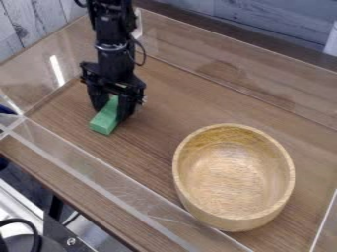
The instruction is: Put the green block in the brown bowl
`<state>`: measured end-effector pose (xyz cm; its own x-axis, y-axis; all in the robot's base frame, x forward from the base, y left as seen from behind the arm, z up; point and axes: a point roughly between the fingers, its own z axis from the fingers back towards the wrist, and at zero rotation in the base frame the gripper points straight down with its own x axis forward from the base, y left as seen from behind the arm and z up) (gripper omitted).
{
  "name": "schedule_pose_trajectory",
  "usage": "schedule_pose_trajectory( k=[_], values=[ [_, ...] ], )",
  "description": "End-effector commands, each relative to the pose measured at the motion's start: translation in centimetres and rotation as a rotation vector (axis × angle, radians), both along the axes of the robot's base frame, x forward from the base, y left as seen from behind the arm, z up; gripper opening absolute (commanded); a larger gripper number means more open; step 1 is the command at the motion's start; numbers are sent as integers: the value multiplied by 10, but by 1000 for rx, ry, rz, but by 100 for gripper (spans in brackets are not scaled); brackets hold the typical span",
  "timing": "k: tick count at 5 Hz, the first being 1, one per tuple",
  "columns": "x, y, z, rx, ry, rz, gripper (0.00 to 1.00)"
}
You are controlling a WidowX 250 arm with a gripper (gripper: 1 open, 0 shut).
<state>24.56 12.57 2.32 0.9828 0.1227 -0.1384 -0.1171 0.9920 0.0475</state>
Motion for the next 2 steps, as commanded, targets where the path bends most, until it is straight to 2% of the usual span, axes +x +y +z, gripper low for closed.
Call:
schedule_pose_trajectory(
  k=[1, 2],
  values=[
    [14, 5, 20, 18, -65, 3, 0],
    [20, 2, 34, 9, -92, -1, 0]
  ],
)
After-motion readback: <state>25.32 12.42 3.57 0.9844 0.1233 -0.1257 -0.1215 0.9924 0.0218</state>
